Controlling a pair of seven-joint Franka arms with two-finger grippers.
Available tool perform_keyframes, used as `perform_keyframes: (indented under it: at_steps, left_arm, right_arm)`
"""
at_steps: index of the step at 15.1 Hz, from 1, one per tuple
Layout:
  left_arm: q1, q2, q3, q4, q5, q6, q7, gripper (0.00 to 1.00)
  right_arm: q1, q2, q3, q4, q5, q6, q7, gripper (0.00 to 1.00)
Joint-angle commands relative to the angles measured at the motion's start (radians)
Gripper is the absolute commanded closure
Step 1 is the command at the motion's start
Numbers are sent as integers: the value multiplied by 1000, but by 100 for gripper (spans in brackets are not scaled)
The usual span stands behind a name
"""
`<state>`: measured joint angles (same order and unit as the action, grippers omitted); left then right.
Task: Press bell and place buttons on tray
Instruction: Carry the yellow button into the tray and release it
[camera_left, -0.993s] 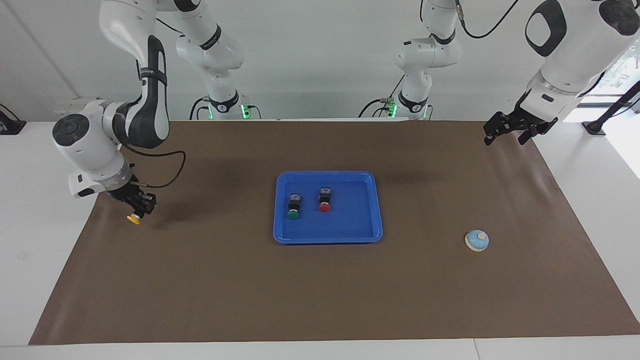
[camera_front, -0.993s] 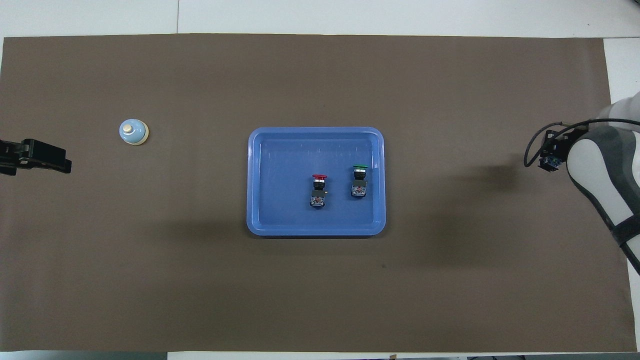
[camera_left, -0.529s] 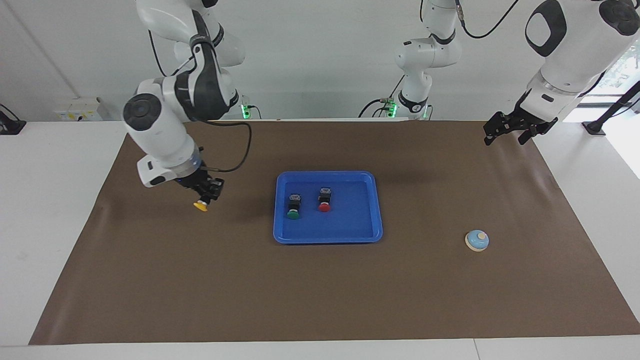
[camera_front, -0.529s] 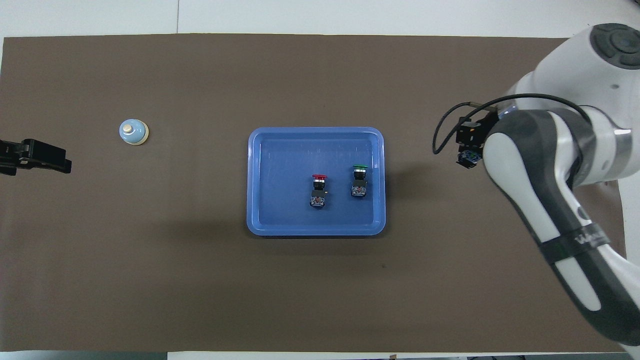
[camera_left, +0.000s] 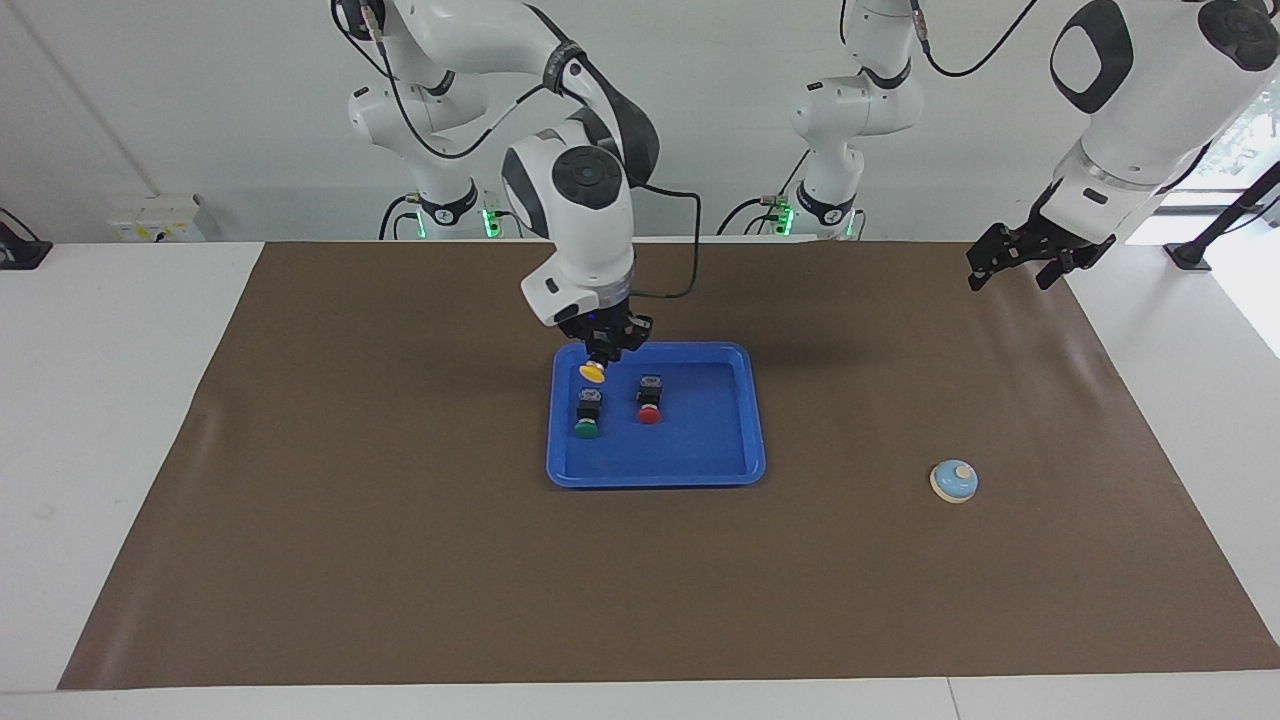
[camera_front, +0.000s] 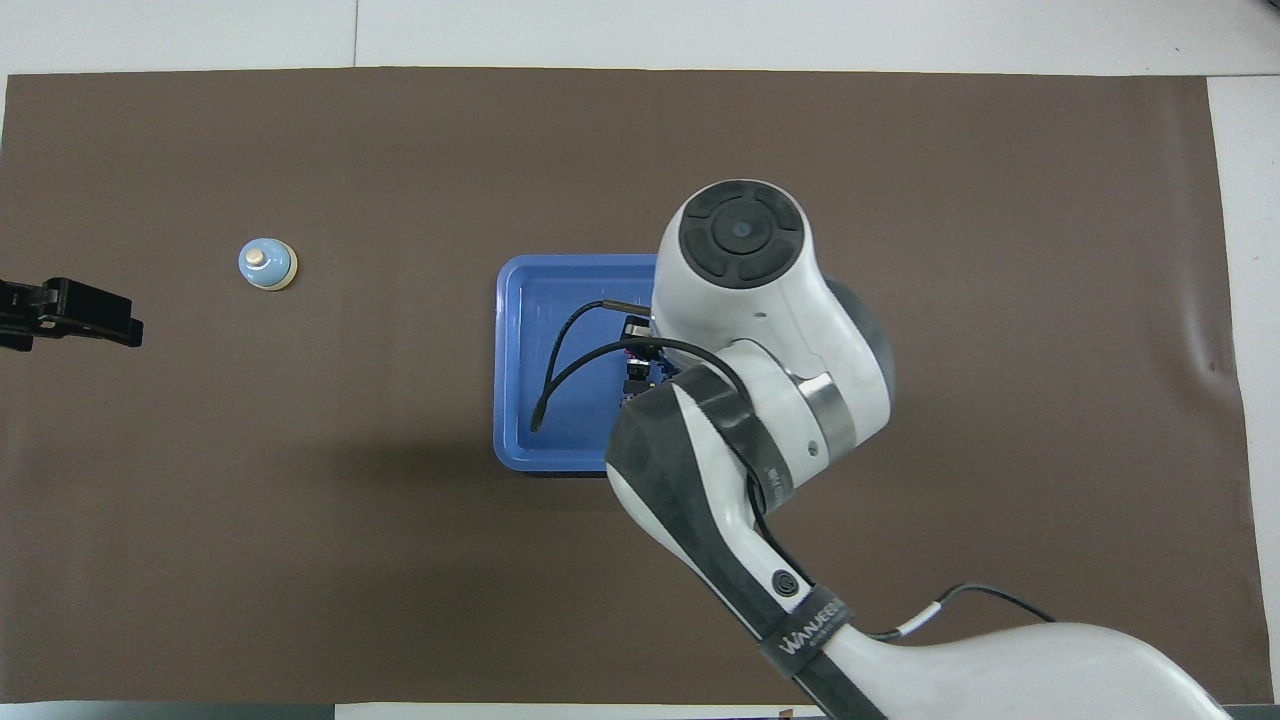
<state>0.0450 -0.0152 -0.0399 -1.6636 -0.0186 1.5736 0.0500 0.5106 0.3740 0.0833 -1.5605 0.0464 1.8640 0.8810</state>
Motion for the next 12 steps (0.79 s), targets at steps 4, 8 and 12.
perform_keyframes:
  at_steps: [4,8,12]
  left_arm:
    - [3,-20,2,-19,-9,0,7,0]
    - [3,-20,2,-19,-9,0,7,0]
    - [3,-20,2,-19,-9,0,7,0]
  right_arm:
    - [109,200,-10,119,-16,194,104,100]
    - [144,229,-10,74,-36,262,55,100]
    - [149,227,-10,42,-42,299,-25,100]
